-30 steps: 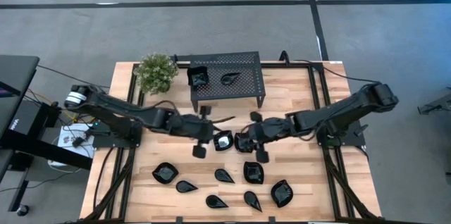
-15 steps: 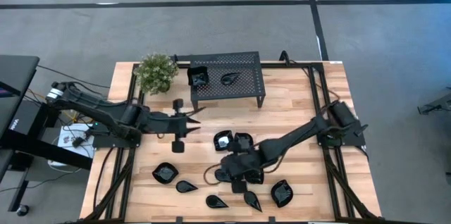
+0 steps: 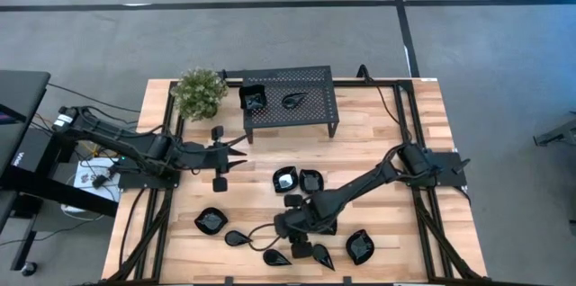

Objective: Pick & Place Mini shaped plates
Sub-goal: Stack the drop shaped plate on top of the drop shaped plate on the shelf

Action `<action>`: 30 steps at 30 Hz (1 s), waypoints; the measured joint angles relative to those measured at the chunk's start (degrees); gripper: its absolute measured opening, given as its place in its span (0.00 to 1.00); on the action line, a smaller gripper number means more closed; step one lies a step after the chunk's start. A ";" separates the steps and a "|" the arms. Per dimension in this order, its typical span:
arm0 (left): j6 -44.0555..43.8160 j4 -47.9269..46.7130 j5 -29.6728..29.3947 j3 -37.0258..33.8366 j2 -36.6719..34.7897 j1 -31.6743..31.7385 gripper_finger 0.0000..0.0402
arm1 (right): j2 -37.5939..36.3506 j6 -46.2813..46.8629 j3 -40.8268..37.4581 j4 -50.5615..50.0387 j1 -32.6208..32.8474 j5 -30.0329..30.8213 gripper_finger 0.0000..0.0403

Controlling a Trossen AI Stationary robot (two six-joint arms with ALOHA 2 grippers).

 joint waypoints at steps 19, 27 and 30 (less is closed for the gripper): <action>0.00 2.85 0.02 -0.24 -1.09 -0.15 0.19 | 1.83 -3.75 -0.11 -4.40 -1.49 -5.87 0.28; -0.42 2.92 0.02 -0.24 -1.07 -0.15 0.19 | 1.46 -1.24 -0.11 -6.40 -1.90 -6.37 0.05; -0.42 2.93 0.02 -0.24 -1.07 -0.15 0.19 | 0.49 -0.41 -0.15 -6.85 -2.19 -7.21 0.02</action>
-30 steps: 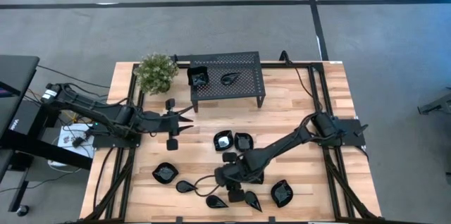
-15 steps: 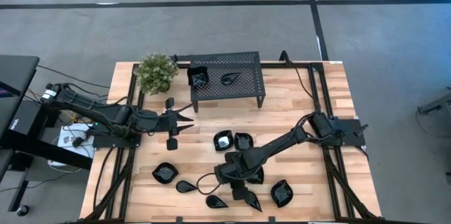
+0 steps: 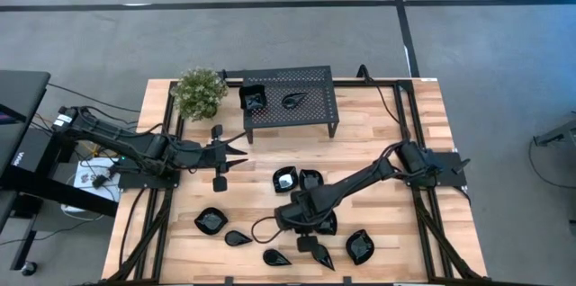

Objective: Pick & Place Mini shaped plates
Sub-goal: Stack the drop shaped plate on top of the drop shaped plate on the shelf

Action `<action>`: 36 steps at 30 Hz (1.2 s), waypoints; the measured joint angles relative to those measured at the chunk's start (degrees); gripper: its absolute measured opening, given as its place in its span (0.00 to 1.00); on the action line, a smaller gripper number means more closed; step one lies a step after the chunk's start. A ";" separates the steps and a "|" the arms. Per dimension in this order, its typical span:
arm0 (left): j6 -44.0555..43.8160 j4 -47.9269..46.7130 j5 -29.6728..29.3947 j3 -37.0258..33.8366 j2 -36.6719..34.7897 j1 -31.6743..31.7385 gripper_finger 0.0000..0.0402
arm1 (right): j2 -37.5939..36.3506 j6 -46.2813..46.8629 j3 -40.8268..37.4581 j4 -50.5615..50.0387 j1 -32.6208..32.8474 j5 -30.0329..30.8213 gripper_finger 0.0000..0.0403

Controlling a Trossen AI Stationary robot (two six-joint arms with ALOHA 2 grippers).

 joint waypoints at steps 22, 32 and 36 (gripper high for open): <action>0.39 3.75 0.00 0.04 0.04 0.00 0.19 | -24.20 -29.46 -0.09 -12.56 -11.08 37.81 0.00; 0.40 4.50 0.00 0.02 0.04 0.00 0.19 | -24.97 -68.08 -0.07 -3.91 -27.14 37.45 0.00; 0.40 4.64 0.00 0.00 0.04 0.00 0.19 | -24.70 -72.78 -0.09 -4.19 -31.48 36.14 0.00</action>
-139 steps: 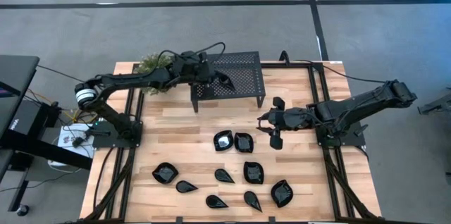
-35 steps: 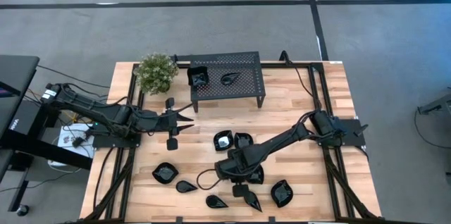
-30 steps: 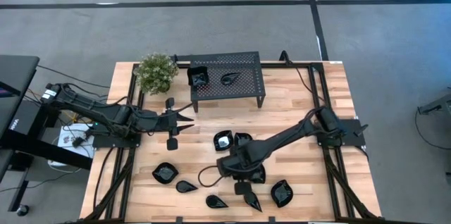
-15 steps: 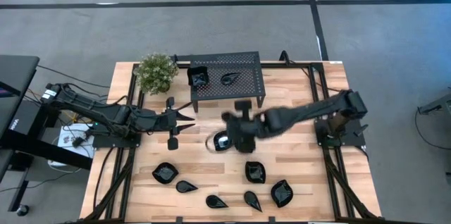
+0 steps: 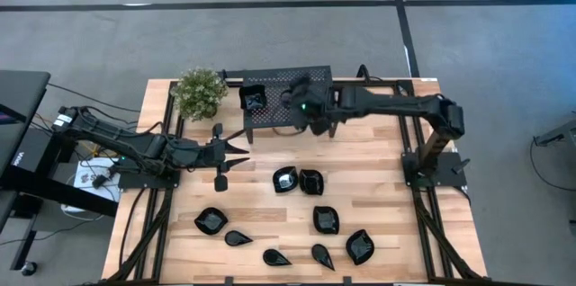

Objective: Pick & Place Mini shaped plates
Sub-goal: Stack the drop shaped plate on top of the drop shaped plate on the shelf, then stack the drop shaped plate on top of the drop shaped plates on the shelf

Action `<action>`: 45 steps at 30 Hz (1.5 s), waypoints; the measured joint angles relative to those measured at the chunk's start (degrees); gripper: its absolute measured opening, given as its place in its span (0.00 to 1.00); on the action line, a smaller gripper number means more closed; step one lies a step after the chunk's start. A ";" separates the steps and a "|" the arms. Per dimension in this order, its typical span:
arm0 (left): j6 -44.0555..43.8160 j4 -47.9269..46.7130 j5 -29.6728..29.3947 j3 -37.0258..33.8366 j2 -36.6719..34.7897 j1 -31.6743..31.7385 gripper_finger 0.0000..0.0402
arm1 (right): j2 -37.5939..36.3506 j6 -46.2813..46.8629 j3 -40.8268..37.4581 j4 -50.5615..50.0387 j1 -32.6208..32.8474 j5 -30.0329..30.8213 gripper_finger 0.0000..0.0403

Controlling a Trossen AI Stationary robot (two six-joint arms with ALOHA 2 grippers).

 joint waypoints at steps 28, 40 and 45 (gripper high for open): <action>0.00 0.49 0.00 -0.09 0.00 0.00 0.19 | 0.38 -11.38 0.00 -2.22 -9.79 -13.35 0.03; 0.02 0.49 0.00 -0.09 0.00 0.00 0.19 | 0.38 -2.02 0.01 -1.40 -8.85 -15.27 0.15; 0.02 0.75 0.00 -0.10 0.00 0.00 0.19 | -0.08 3.70 0.00 -3.14 -4.33 -15.12 0.16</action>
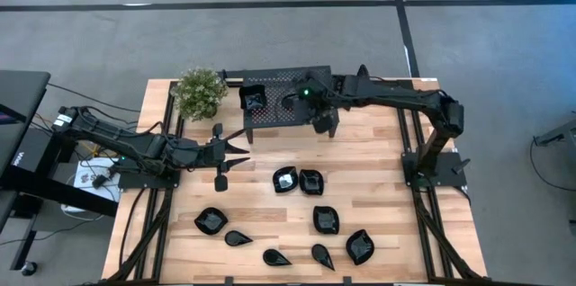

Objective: Pick & Place Mini shaped plates
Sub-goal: Stack the drop shaped plate on top of the drop shaped plates on the shelf

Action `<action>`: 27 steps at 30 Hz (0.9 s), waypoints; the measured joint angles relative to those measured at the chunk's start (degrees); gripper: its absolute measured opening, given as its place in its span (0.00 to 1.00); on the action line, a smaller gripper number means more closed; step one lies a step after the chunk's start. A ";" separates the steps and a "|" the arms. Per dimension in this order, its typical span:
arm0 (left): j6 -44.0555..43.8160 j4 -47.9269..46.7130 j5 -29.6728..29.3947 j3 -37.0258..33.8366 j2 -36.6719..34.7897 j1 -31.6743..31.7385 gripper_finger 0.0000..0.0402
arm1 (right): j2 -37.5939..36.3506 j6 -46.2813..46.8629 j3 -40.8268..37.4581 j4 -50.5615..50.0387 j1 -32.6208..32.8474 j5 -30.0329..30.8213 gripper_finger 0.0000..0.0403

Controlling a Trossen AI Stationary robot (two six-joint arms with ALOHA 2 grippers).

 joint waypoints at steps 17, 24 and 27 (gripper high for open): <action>0.00 0.99 0.00 -0.01 -0.02 0.00 0.19 | -12.13 40.55 -0.22 -19.54 22.50 2.95 0.16; 0.00 1.04 0.00 -0.01 -0.02 0.00 0.19 | -19.33 55.08 -12.10 -10.35 36.24 2.97 0.16; 0.00 1.05 0.00 -0.01 -0.01 0.01 0.19 | -21.49 60.79 -21.69 -1.26 42.08 2.92 0.16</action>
